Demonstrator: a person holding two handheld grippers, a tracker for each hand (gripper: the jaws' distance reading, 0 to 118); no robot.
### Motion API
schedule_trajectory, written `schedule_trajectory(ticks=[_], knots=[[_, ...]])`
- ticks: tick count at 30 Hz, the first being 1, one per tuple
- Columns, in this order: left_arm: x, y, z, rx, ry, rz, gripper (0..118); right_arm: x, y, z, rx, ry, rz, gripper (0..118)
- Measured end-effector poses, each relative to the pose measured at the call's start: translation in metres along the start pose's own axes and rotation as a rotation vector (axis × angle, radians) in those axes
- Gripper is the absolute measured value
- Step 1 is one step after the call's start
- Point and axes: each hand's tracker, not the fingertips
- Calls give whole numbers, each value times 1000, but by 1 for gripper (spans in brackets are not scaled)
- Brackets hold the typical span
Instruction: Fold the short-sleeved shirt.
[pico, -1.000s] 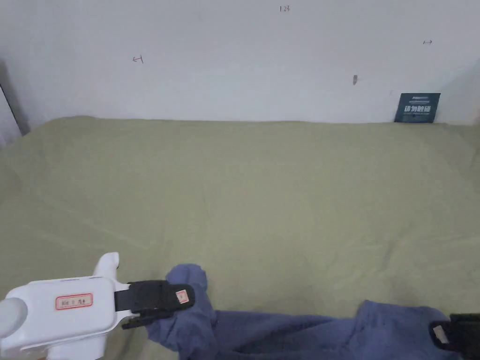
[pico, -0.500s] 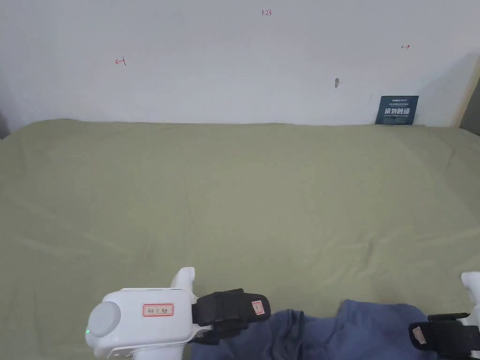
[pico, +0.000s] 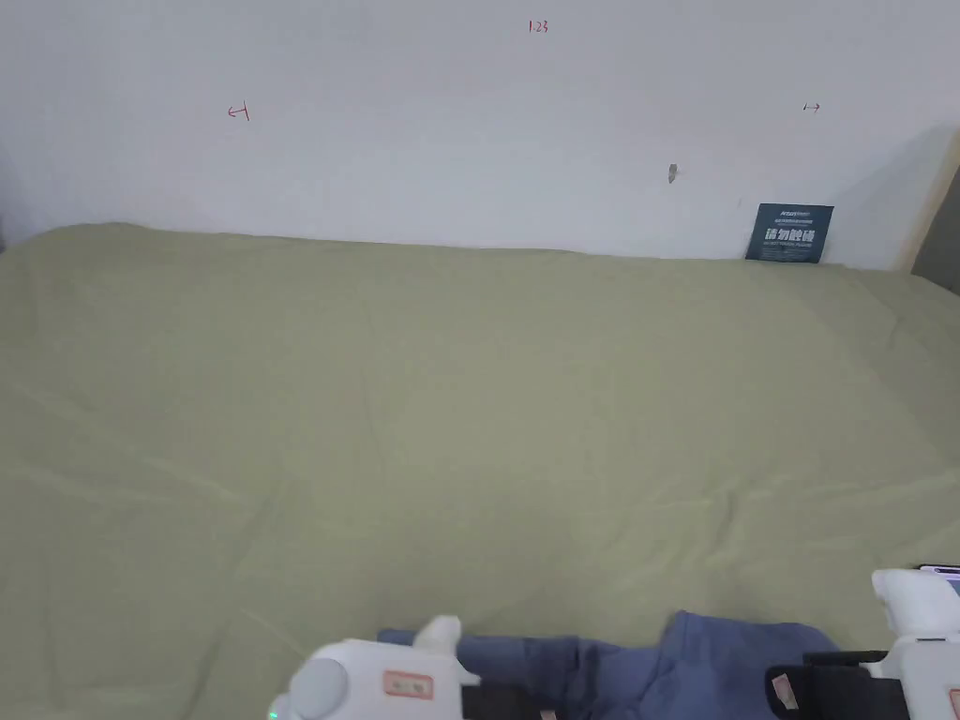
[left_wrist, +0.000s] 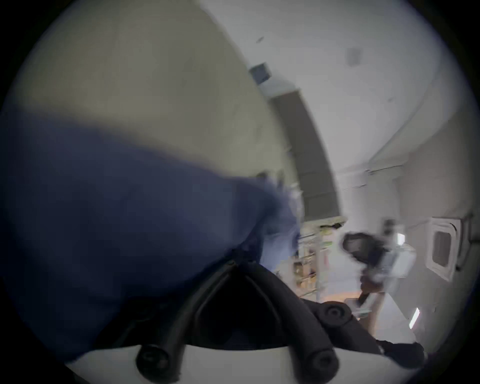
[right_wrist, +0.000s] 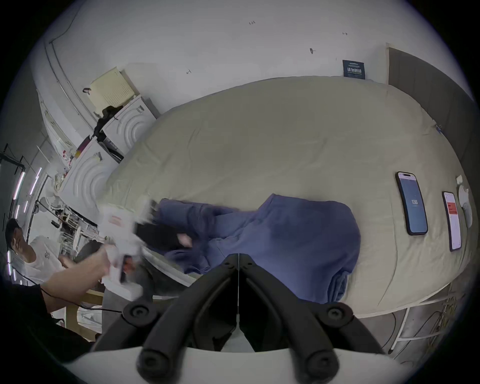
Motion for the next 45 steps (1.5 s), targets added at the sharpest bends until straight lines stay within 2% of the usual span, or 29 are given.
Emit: schedule_trajectory(ticks=[1,2,3,4,8,10,11,13,14,15,19,23,26,28,30,31,32,33,34,35,37,38,41,45], knots=[[-7,-9,-16,6,47,21,0,0,1,-2,-2,6,-6,0],[-6,-16,-15,94,-114,-8,0,-1,1,-3,0,21,-16,0],[4,-15,-13,136,-134,-26,0,-2,0,-4,2,29,-18,0],[-1,-17,-13,124,-14,-12,0,-4,-1,-4,7,30,-17,0],[17,-9,5,77,-16,12,0,-6,2,-9,-7,38,-5,0],[32,-5,28,72,2,-61,1,-6,1,-8,-8,32,-2,0],[39,-3,46,88,-37,-125,8,-4,1,-6,-4,37,-3,0],[42,2,79,122,-39,-168,64,0,2,-5,-2,41,-8,0],[37,5,98,141,-9,-163,89,1,2,-5,-3,38,-9,0],[31,8,112,150,-1,-143,100,4,2,-5,-4,33,-7,0],[-27,13,162,199,27,-26,100,7,1,-6,-9,16,-19,0],[-56,8,159,206,57,71,100,9,0,-13,-28,21,-26,0],[-51,6,139,274,-109,131,99,7,0,-16,-39,19,-20,0],[-49,9,120,262,-146,203,98,3,-2,-16,-41,29,-24,0],[-44,15,107,268,-153,185,95,1,-1,-17,-41,28,-23,0],[-38,17,101,263,-147,166,89,2,-1,-16,-39,25,-23,0],[-27,13,99,256,-109,147,71,2,-1,-15,-36,24,-24,0],[-24,14,94,220,-40,153,17,3,-2,-13,-35,24,-25,0],[-21,16,91,191,51,153,9,4,-2,-11,-33,23,-27,0],[-17,15,89,176,123,150,9,5,-1,-10,-31,18,-29,0],[-31,18,100,186,-13,213,9,7,-1,-8,-30,4,-30,0],[-28,19,112,228,-34,233,9,9,0,-7,-26,-1,-35,0],[-23,28,159,330,10,199,9,13,4,-8,-17,1,-54,0],[-19,25,236,427,121,264,9,14,13,-11,-15,-1,-25,0]])
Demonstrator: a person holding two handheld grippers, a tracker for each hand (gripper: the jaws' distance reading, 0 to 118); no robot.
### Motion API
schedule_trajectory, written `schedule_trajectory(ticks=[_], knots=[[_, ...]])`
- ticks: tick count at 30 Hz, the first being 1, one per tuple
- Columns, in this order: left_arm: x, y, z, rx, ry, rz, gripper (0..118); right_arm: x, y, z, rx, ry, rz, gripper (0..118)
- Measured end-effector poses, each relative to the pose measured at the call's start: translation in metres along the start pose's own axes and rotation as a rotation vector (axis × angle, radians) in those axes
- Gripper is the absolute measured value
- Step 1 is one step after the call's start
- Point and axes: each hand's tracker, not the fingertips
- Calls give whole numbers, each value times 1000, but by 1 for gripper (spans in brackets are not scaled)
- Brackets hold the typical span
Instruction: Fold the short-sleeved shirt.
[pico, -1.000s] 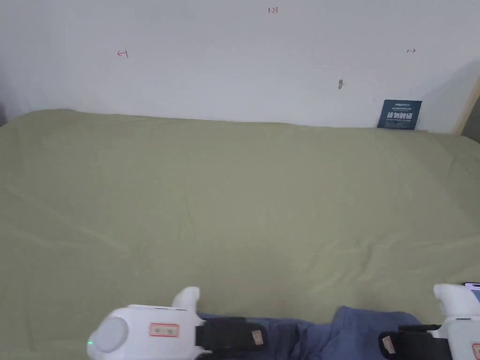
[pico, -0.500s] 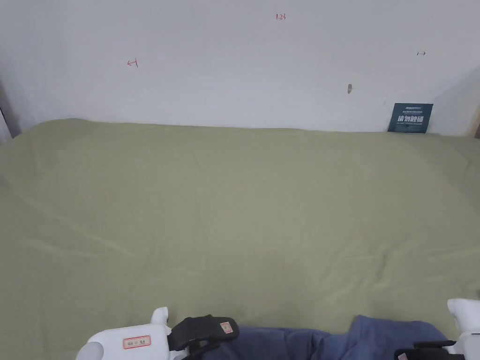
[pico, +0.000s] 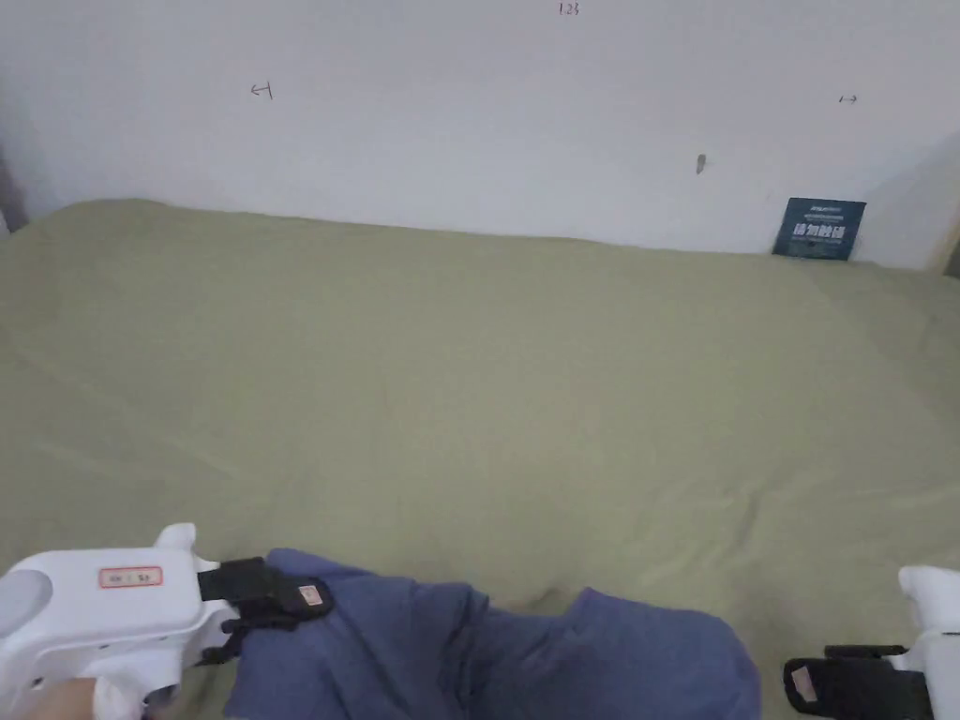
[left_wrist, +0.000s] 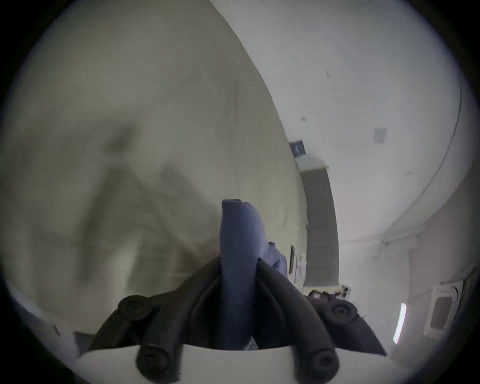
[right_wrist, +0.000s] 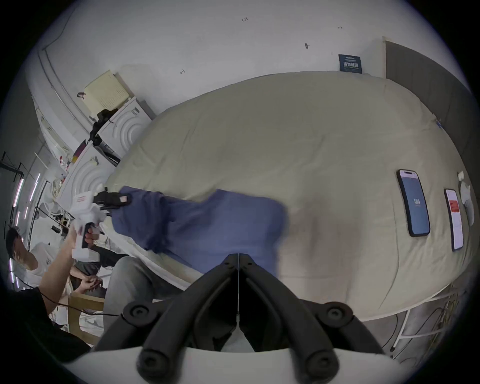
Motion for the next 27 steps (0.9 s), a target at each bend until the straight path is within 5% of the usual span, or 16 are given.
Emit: schedule_trajectory(ticks=[7,11,19,20,23,24,27], knots=[[20,9,74,133,169,66,9,-4,14,-6,11,12,3,0],[57,-5,45,102,54,-33,9,-2,14,-5,10,32,6,0],[109,-48,-70,-117,-212,-10,9,5,7,12,45,22,-20,0],[111,-53,-84,-142,-234,-6,12,8,6,14,53,22,-34,0],[108,-58,-104,-209,-307,-32,83,14,4,17,60,8,-61,0],[109,-59,-104,-220,-312,-50,92,16,3,18,58,4,-64,0],[105,-55,-95,-176,-284,-107,90,19,-1,18,60,1,-63,0]])
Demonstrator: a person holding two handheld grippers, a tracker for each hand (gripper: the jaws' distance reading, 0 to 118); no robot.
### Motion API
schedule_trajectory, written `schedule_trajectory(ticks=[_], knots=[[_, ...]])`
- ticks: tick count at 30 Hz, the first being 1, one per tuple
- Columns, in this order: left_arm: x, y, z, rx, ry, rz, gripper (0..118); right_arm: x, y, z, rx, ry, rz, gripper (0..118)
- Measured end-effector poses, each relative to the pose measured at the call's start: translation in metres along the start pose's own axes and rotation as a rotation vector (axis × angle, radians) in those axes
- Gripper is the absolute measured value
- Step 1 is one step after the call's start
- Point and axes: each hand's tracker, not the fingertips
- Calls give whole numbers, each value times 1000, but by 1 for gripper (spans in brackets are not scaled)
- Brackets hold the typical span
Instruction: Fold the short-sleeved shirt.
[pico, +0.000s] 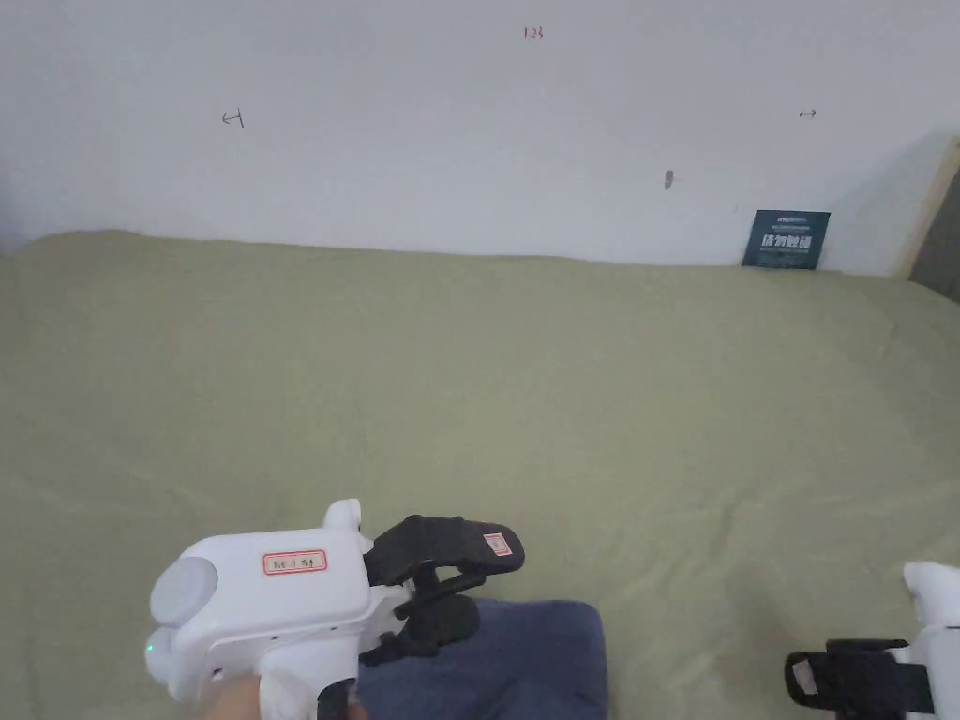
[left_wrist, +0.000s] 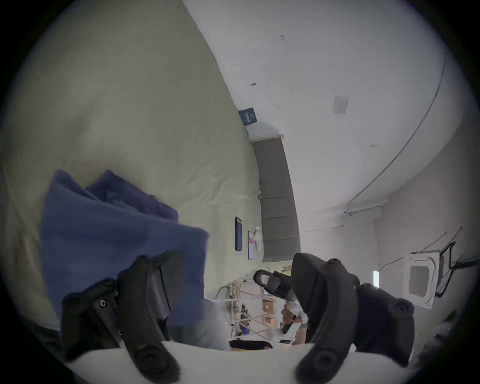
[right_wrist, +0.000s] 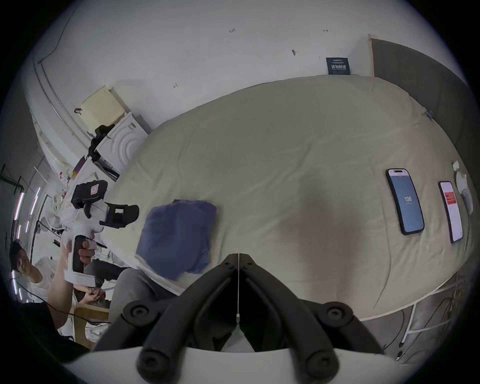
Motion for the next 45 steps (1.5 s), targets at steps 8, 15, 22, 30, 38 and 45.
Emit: schedule_trajectory(ticks=[8,15,22,30,38,45], knots=[[-11,-8,-23,-29,158,-169,1,-3,-6,-11,-20,17,-4,0],[-96,-41,-102,-141,384,-135,0,-14,-17,-27,-56,38,-15,0],[-50,-28,-53,-108,195,-94,0,-46,-6,-46,-76,154,50,0],[-50,5,88,155,206,-88,0,-79,31,-133,-122,516,-30,0],[-131,2,120,235,59,123,103,-28,-33,-249,-344,720,-215,0],[-118,-1,54,-2,96,19,103,-24,-26,-234,-327,695,-167,0]])
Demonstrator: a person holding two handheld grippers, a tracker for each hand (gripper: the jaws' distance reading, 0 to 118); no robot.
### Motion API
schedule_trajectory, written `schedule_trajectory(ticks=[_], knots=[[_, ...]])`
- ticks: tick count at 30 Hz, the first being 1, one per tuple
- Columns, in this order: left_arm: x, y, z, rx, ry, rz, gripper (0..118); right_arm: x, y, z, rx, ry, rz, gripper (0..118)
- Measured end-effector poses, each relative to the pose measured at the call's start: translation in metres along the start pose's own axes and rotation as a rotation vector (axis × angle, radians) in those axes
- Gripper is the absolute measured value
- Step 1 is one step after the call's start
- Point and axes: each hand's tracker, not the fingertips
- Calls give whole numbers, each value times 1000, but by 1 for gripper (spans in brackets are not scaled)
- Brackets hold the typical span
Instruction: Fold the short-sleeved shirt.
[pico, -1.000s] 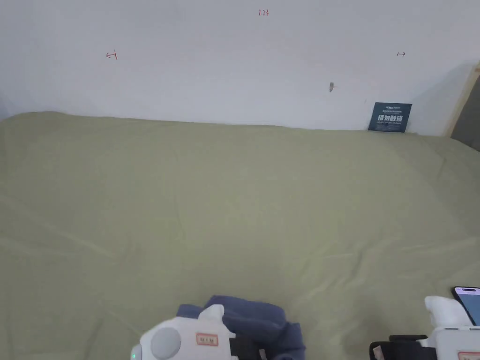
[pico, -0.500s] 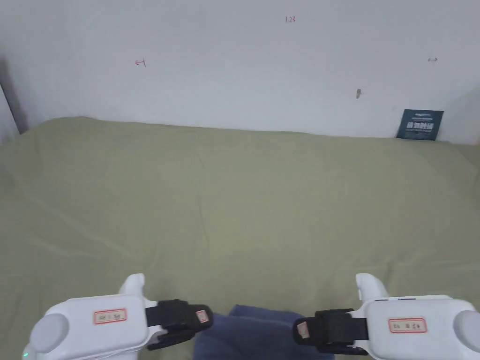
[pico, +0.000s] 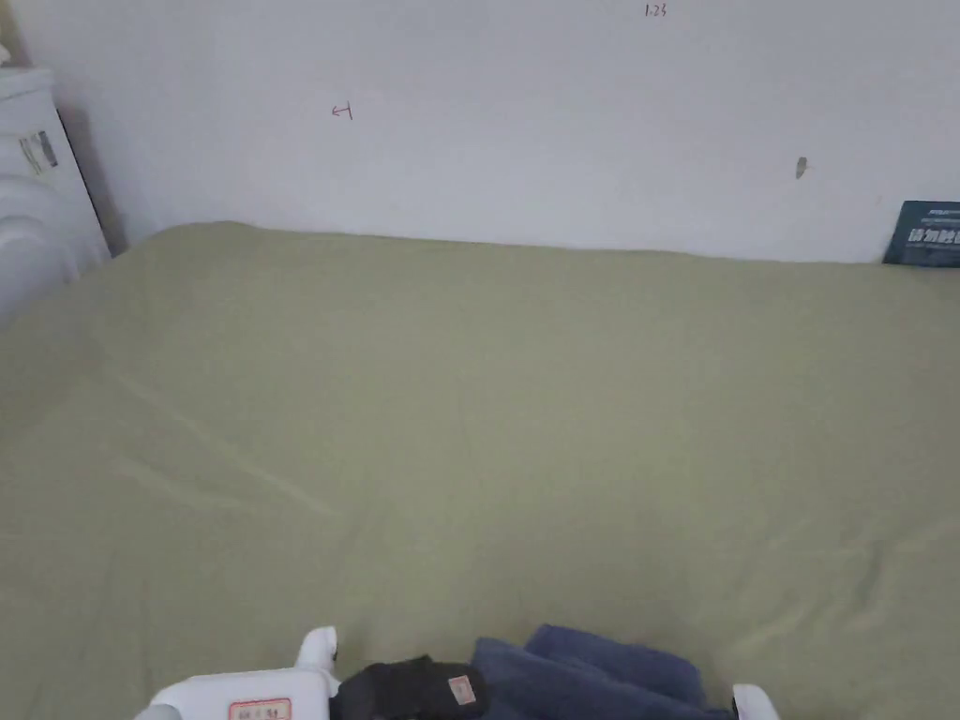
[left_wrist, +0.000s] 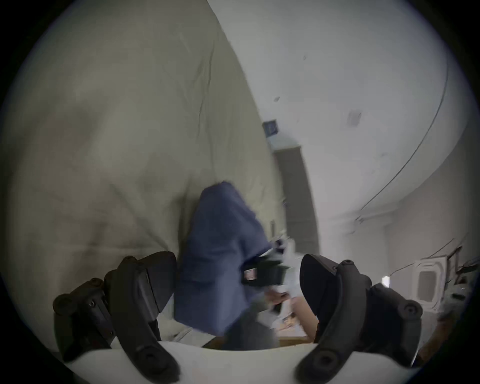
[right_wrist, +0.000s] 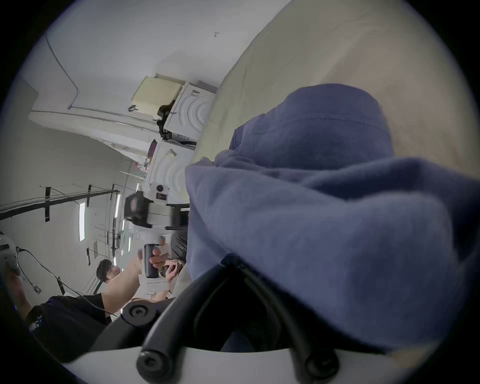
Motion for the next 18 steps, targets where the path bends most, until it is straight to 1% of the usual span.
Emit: schedule_trajectory(ticks=[2,3,4,5,7,8,9,10,11,12,14,17,18], knots=[[-3,-2,-27,-92,124,-9,103,2,0,0,-6,6,5,0],[0,-4,-35,-53,1,-35,103,2,0,0,-4,5,14,0],[7,-6,-45,-25,-86,-47,106,1,-2,1,8,5,23,0],[12,-7,-57,-48,-20,-32,106,-1,-4,1,14,-2,36,0],[18,-5,-67,-91,11,-88,104,-4,-6,1,25,-12,69,0],[24,-4,-71,-102,36,-108,100,-6,-7,2,27,-15,77,0],[26,-4,-70,-102,51,-102,77,-7,-7,3,31,-19,78,0],[28,-3,-67,-101,52,-85,28,-10,-7,3,39,-29,82,0],[27,-1,-57,-91,137,-91,20,-13,-8,5,52,-34,84,0],[25,-2,-52,-84,166,-101,20,-16,-8,7,67,-42,95,0],[21,4,-39,-112,120,-95,20,-24,-8,11,111,-78,136,0],[21,29,1,-94,117,-142,20,-43,-11,17,121,-87,206,0],[21,38,17,-60,136,-151,20,-48,-11,19,124,-88,218,0]])
